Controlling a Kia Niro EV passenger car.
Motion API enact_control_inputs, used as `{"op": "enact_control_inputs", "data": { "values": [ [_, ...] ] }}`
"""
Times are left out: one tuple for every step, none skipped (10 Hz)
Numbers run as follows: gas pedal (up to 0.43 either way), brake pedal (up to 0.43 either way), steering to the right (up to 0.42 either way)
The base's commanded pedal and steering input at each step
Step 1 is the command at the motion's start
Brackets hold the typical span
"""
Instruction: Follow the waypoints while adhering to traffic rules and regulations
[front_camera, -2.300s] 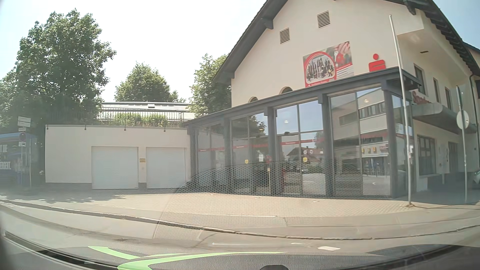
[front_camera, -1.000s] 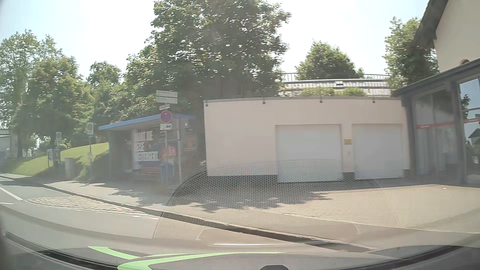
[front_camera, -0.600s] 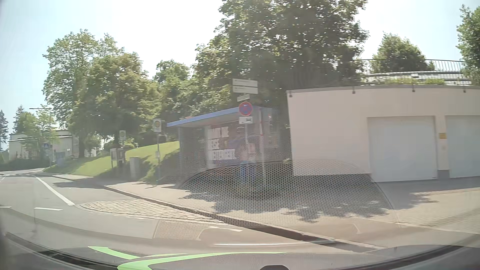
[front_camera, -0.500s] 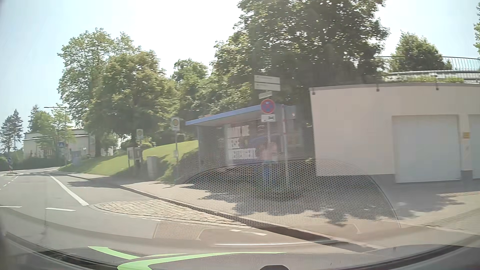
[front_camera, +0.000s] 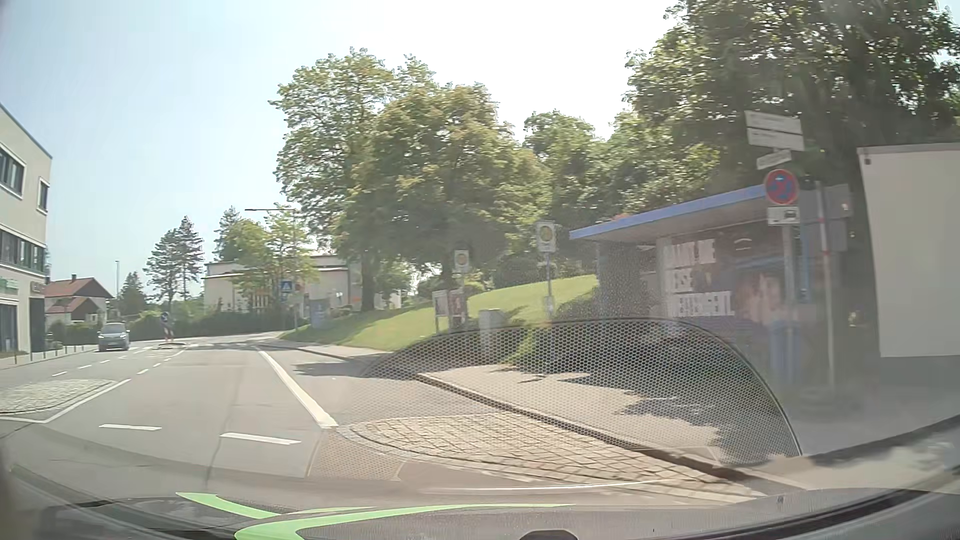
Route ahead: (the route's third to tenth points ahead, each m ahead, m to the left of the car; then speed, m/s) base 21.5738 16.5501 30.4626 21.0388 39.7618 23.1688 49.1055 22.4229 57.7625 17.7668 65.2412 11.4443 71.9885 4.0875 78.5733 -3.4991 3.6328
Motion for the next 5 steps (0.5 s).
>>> {"op": "enact_control_inputs", "data": {
  "values": [
    [0.067, 0.0, -0.656],
    [0.067, 0.0, -0.648],
    [0.067, 0.0, -0.633],
    [0.067, 0.0, -0.61],
    [0.067, 0.0, -0.581]
  ]
}}
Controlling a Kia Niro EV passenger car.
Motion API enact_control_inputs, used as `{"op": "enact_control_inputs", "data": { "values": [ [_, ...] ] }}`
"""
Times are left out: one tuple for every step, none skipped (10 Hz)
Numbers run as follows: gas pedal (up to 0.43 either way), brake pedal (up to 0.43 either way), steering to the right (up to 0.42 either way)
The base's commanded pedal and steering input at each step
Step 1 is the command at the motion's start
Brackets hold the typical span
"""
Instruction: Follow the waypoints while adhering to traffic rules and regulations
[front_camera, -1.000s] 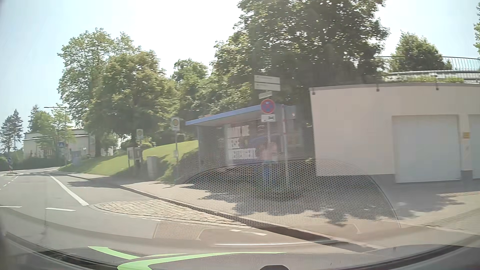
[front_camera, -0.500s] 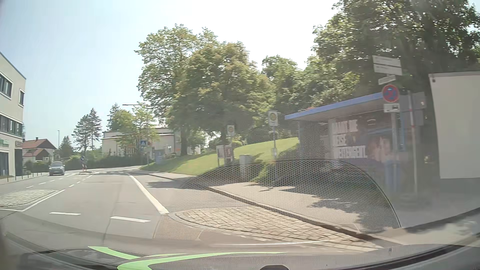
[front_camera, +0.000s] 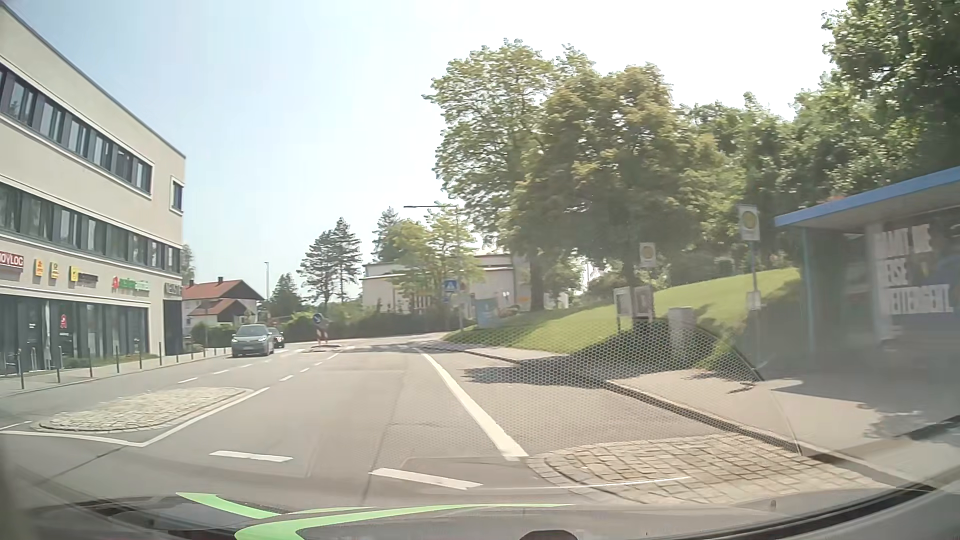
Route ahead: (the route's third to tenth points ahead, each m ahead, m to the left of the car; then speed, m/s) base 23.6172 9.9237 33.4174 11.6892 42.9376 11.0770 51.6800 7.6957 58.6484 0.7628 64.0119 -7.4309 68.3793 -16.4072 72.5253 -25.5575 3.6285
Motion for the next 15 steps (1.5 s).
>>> {"op": "enact_control_inputs", "data": {
  "values": [
    [0.067, 0.0, -0.537],
    [0.079, 0.0, -0.484],
    [0.079, 0.0, -0.427],
    [0.11, 0.0, -0.37],
    [0.169, 0.0, -0.321],
    [0.177, 0.0, -0.27],
    [0.177, 0.0, -0.219],
    [0.177, 0.0, -0.164],
    [0.177, 0.0, -0.115],
    [0.197, 0.0, -0.067],
    [0.197, 0.0, -0.019],
    [0.197, 0.0, 0.022],
    [0.209, 0.0, 0.053],
    [0.209, 0.0, 0.067],
    [0.22, 0.0, 0.078]
  ]
}}
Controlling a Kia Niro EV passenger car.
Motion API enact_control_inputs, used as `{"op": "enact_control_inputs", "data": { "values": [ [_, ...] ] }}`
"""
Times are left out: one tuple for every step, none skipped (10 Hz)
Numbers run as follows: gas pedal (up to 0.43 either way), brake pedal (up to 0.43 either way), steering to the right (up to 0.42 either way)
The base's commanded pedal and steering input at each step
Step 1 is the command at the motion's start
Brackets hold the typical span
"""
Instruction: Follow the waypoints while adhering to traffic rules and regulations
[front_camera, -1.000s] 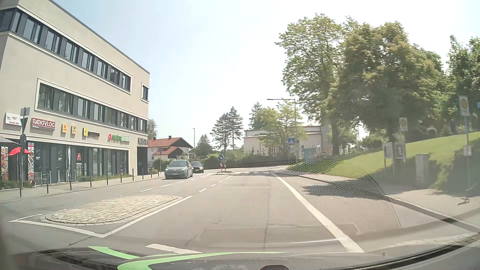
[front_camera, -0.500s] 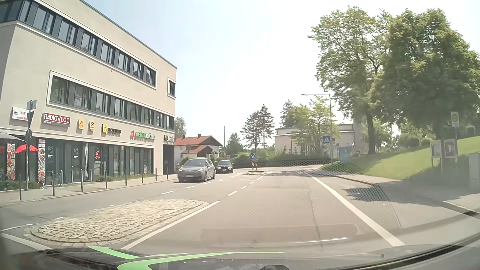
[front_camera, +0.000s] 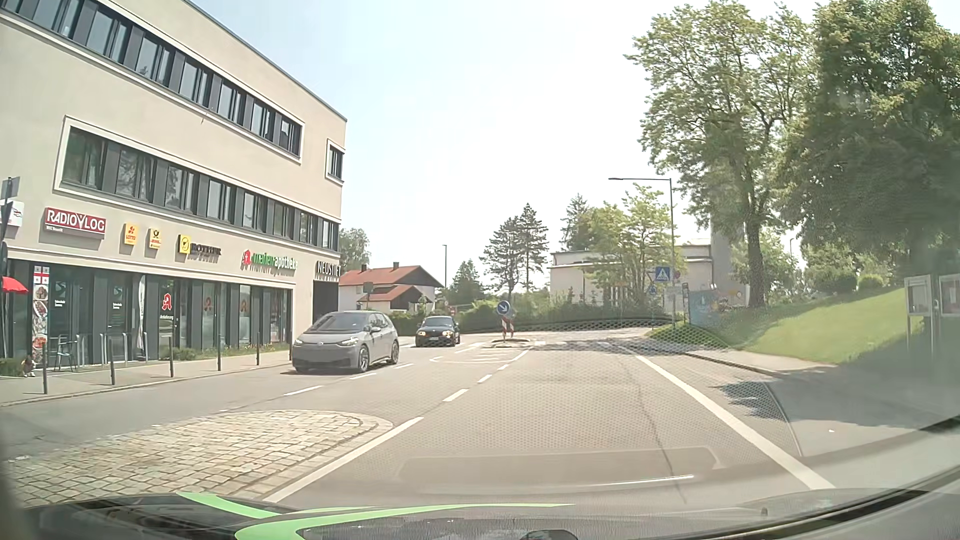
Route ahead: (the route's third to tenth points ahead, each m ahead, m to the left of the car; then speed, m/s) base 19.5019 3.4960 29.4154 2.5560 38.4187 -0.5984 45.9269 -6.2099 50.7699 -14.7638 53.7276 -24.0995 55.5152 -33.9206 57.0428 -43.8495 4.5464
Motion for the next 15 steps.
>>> {"op": "enact_control_inputs", "data": {
  "values": [
    [0.22, 0.0, 0.085],
    [0.22, 0.0, 0.086],
    [0.22, 0.0, 0.084],
    [0.22, 0.0, 0.08],
    [0.228, 0.0, 0.072],
    [0.228, 0.0, 0.063],
    [0.228, 0.0, 0.055],
    [0.228, 0.0, 0.047],
    [0.228, 0.0, 0.044],
    [0.228, 0.0, 0.043],
    [0.228, 0.0, 0.041],
    [0.22, 0.0, 0.035],
    [0.22, 0.0, 0.032],
    [0.22, 0.0, 0.029],
    [0.22, 0.0, 0.026]
  ]
}}
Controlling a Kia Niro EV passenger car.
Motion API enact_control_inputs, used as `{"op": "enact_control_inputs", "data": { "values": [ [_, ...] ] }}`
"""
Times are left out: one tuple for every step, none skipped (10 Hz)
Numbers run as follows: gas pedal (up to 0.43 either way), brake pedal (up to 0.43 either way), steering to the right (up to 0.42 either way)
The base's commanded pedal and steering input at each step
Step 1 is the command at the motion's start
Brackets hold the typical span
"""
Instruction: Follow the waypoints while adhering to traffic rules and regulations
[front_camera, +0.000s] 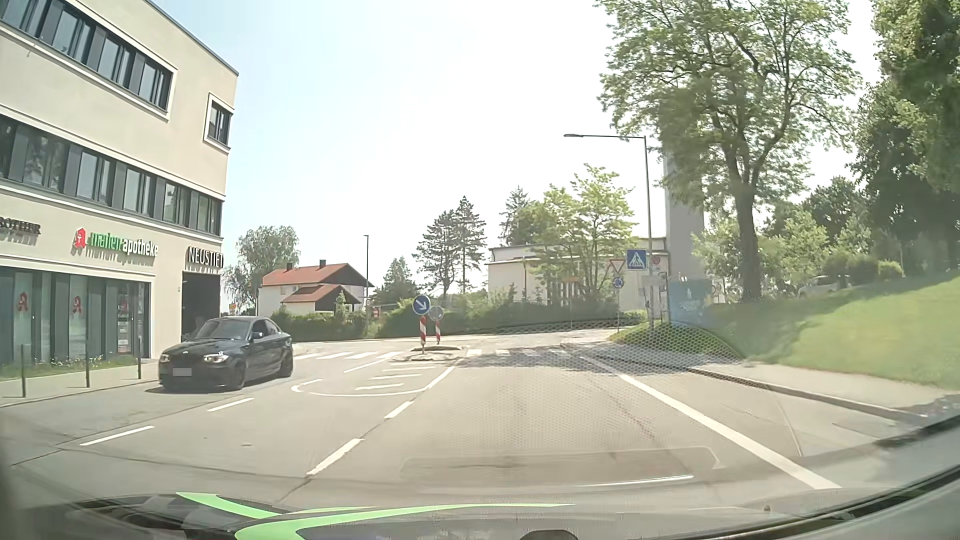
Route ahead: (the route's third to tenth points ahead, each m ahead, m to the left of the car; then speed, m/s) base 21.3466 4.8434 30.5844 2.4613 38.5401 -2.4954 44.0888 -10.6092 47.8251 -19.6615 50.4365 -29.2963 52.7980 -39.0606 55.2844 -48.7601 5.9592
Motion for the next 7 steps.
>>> {"op": "enact_control_inputs", "data": {
  "values": [
    [0.189, 0.0, 0.026],
    [0.189, 0.0, 0.026],
    [0.189, 0.0, 0.025],
    [0.177, 0.0, 0.024],
    [0.169, 0.0, 0.023],
    [0.15, 0.0, 0.022],
    [0.13, 0.0, 0.02]
  ]
}}
